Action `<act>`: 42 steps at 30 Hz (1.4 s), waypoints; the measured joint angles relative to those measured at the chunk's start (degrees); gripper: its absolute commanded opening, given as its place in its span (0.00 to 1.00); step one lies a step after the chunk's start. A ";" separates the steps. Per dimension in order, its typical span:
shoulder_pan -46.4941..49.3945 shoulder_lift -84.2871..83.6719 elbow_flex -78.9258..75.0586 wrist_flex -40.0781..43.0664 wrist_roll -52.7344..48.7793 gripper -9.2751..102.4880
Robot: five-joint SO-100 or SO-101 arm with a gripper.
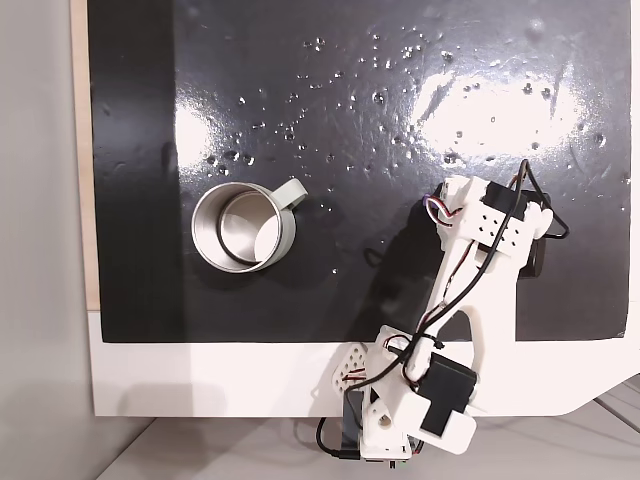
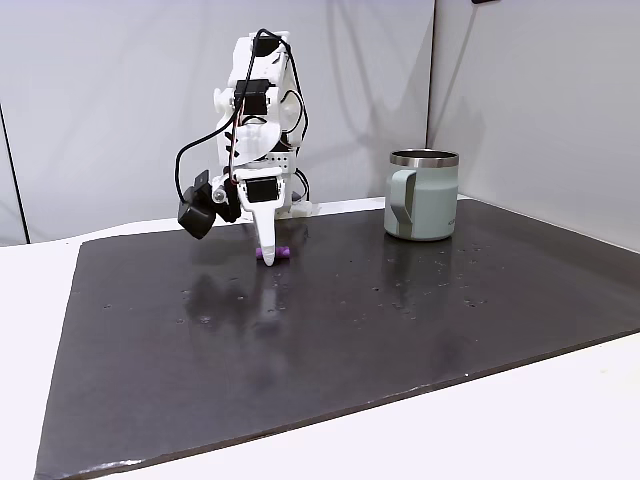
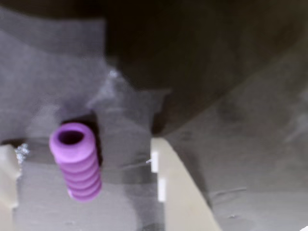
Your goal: Grasp a pengrip and put it in the cup.
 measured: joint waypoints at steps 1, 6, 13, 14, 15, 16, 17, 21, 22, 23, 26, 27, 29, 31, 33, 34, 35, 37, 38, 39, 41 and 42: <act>-0.18 -0.09 -0.35 0.00 0.09 0.31; -1.49 -2.02 -2.99 1.58 0.35 0.24; -2.99 -2.64 -4.22 2.20 0.70 0.09; -3.08 -2.72 -4.13 2.64 0.62 0.08; -3.08 -2.81 -4.04 2.90 0.62 0.08; -3.08 -2.81 -4.04 3.16 0.70 0.08; -3.08 -2.81 -4.04 3.34 0.79 0.08; -3.08 -2.81 -4.04 3.52 0.62 0.08; -3.08 -2.81 -4.04 3.52 0.62 0.08; -3.08 -2.81 -4.04 3.52 0.62 0.08; -3.08 -2.81 -4.04 3.60 0.79 0.08; -3.08 -2.81 -4.04 3.87 0.79 0.08; -3.08 -2.81 -4.39 5.10 1.32 0.08; -3.08 -2.90 -6.15 7.29 1.85 0.08; -3.87 -2.90 -9.05 10.20 2.64 0.08; -4.57 -2.90 -10.55 11.69 2.90 0.08; -5.27 -2.64 -11.95 13.18 3.16 0.08; -6.42 -1.49 -14.68 16.26 3.96 0.08; -6.94 -0.53 -15.73 17.67 4.31 0.08; -7.29 0.26 -16.79 18.81 4.66 0.08; -8.35 2.20 -18.28 21.09 5.45 0.08; -9.05 3.08 -18.98 22.06 5.98 0.08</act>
